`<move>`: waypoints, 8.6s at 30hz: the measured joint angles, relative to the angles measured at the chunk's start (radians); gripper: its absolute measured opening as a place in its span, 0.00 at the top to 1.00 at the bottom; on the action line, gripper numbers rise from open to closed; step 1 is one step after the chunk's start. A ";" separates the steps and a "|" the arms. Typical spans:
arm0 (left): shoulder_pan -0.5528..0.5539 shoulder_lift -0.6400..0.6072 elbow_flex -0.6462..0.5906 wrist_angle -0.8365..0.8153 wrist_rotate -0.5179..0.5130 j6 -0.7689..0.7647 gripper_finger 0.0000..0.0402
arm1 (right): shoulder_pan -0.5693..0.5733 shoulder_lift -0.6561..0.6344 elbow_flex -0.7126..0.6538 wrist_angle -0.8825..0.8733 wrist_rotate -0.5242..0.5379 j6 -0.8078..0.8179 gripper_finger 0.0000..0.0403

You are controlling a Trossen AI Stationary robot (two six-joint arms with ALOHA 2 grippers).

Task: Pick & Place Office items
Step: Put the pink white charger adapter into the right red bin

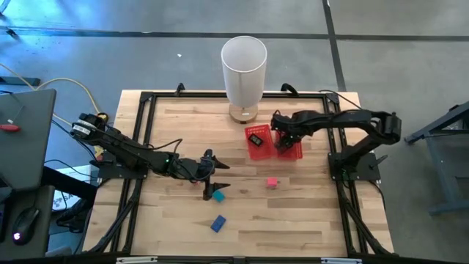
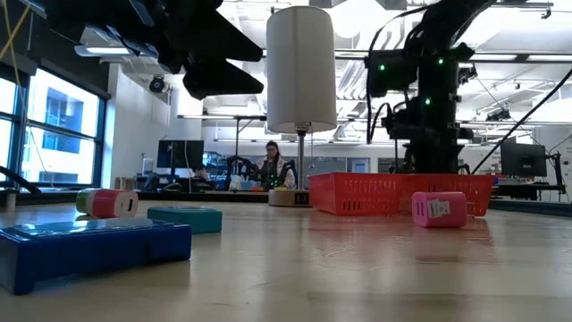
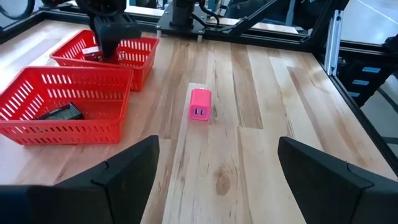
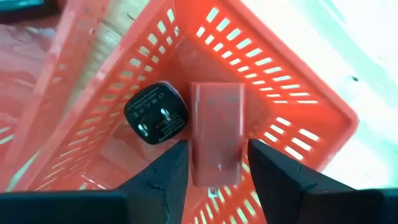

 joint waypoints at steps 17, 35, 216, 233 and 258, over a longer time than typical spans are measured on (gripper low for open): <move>0.003 0.000 0.000 -0.015 0.001 -0.003 0.20 | 0.158 -0.299 0.000 0.005 0.201 0.004 0.62; 0.003 0.000 0.000 -0.023 0.005 -0.005 0.20 | 0.470 -0.411 0.000 0.096 0.548 0.081 0.62; -0.032 -0.079 -0.362 -0.296 0.162 0.061 0.30 | 0.670 -0.404 -0.196 0.706 0.460 -0.157 0.09; -0.032 -0.079 -0.364 -0.296 0.155 0.075 0.69 | 0.670 -0.404 -0.196 0.706 0.468 -0.153 0.09; -0.149 -0.076 -0.182 -0.242 -0.363 0.340 0.69 | 0.670 -0.404 -0.196 0.813 0.357 -0.082 0.09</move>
